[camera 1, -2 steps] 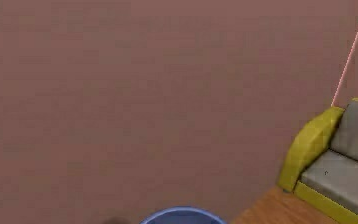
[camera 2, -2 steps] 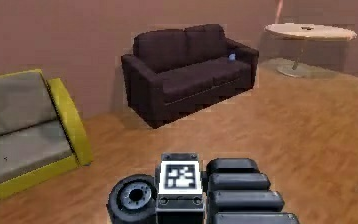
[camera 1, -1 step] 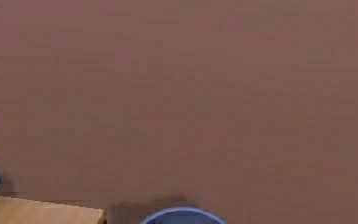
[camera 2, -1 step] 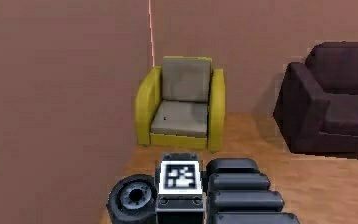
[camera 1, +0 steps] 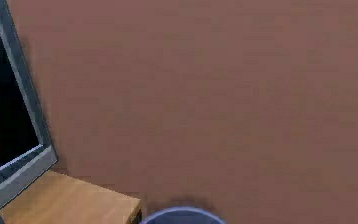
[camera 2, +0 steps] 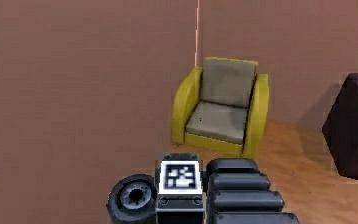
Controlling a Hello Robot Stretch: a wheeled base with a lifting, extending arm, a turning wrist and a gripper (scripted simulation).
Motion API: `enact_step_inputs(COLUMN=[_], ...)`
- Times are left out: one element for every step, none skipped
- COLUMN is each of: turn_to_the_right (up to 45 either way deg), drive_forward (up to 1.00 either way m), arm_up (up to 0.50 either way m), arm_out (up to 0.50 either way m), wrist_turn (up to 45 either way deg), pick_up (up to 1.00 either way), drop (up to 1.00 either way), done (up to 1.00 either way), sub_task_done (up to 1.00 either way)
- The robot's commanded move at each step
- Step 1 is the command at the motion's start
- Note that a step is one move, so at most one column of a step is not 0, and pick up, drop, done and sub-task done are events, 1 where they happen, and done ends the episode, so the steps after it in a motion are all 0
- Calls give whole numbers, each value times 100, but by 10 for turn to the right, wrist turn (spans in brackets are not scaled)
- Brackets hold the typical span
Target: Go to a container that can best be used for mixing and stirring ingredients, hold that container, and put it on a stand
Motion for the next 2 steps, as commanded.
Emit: enact_step_inputs(turn_to_the_right=[0, 450], drive_forward=[25, 0], arm_up=[0, 0], arm_out=[0, 0], wrist_turn=[0, 0], pick_up=[0, 0], drop=[0, 0], done=[0, 0], sub_task_done=[0, 0])
